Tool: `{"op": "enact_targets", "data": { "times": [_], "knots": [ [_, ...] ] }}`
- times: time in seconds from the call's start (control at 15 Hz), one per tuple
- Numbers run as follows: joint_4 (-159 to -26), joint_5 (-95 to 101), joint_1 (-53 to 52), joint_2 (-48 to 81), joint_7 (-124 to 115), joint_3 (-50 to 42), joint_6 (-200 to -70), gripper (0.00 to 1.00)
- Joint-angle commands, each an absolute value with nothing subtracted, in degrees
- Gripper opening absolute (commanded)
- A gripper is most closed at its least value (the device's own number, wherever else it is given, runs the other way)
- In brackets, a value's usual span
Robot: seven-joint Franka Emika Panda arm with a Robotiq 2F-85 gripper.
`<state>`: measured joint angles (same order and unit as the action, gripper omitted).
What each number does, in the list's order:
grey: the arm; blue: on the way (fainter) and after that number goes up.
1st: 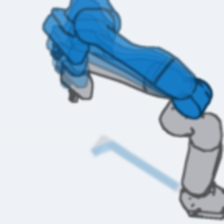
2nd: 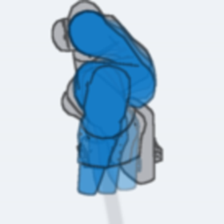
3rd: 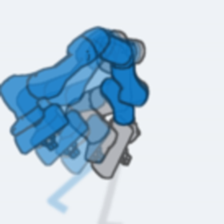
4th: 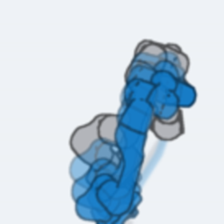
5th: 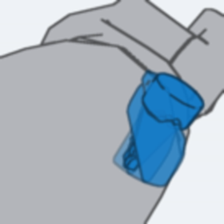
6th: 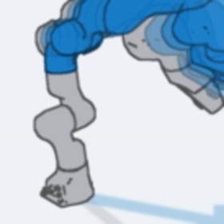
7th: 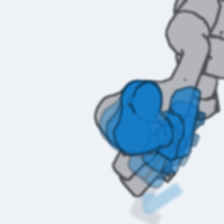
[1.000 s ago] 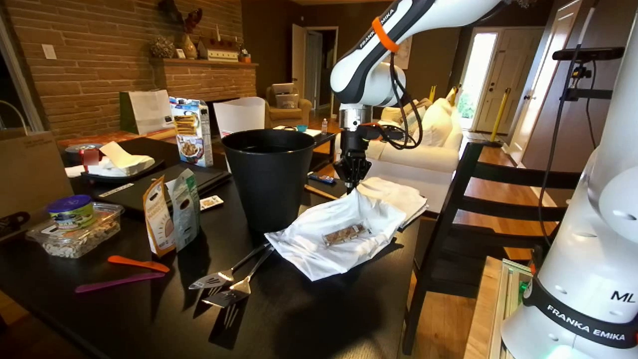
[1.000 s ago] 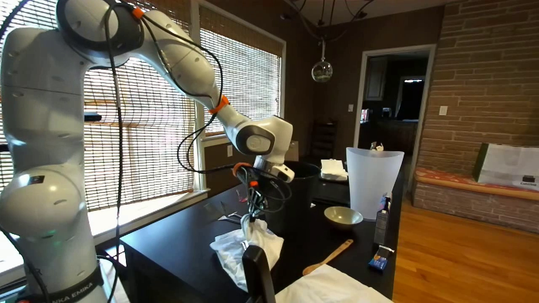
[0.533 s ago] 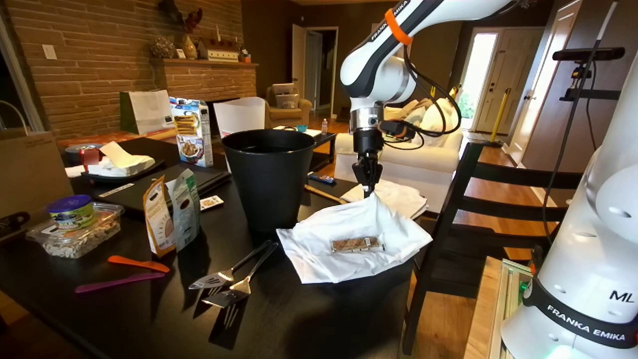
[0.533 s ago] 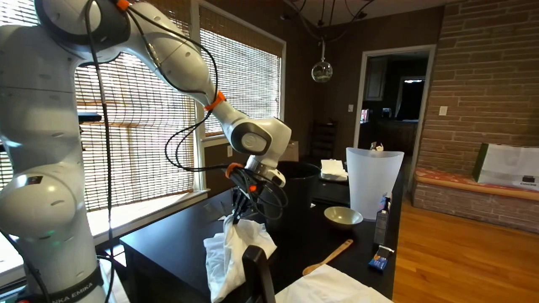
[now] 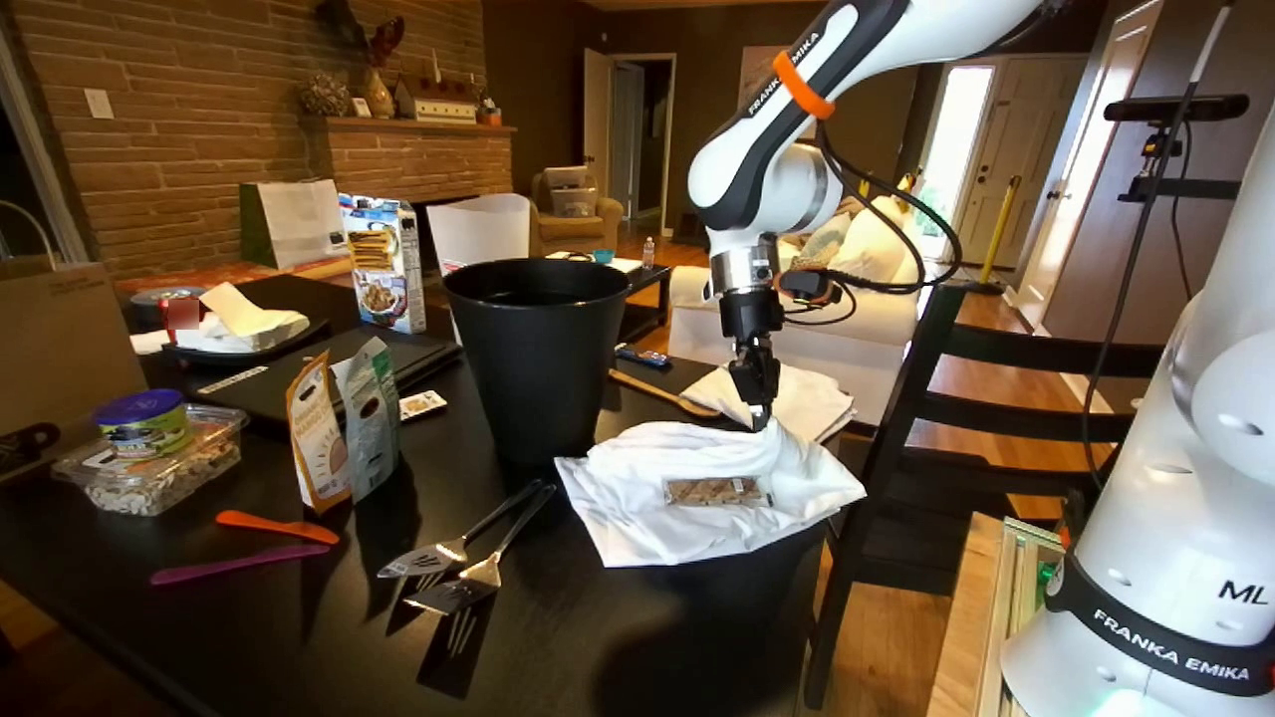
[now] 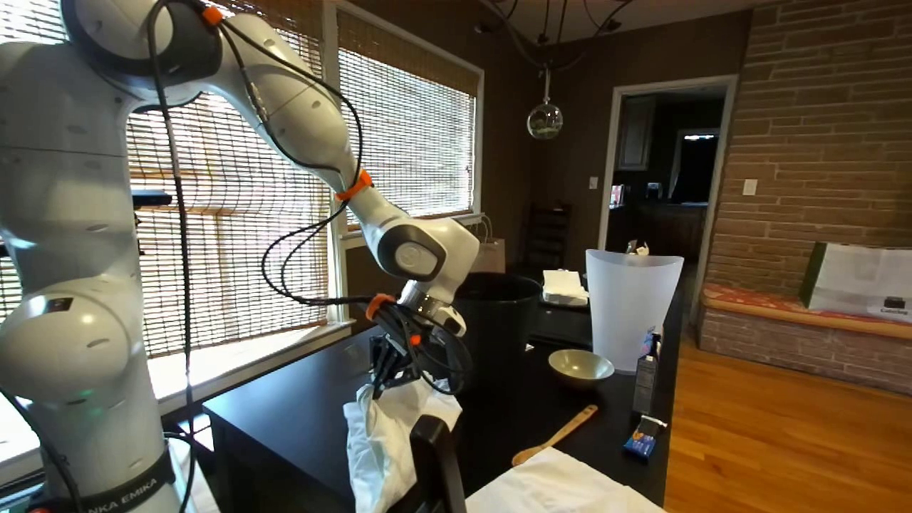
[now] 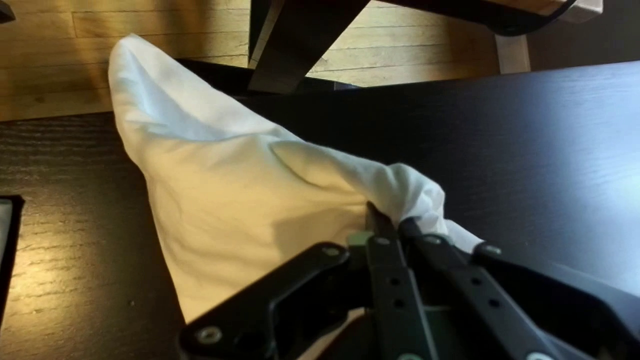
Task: Put the chocolate on the white cloth then fold it
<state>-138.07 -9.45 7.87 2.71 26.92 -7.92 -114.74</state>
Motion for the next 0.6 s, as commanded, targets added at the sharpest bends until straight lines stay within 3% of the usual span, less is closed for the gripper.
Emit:
{"op": "enact_targets", "data": {
  "times": [0.0,0.07,0.2,0.53],
  "knots": [
    [-141.98,-5.05,7.38,1.56,26.56,-7.07,-118.41,0.04],
    [-142.73,-3.86,7.26,1.69,25.67,-6.92,-119.56,0.29],
    [-143.55,-2.13,7.08,1.76,24.87,-6.75,-120.42,0.36],
    [-143.21,-2.21,7.36,1.07,25.26,-6.76,-118.58,0.69]
  ]
}}
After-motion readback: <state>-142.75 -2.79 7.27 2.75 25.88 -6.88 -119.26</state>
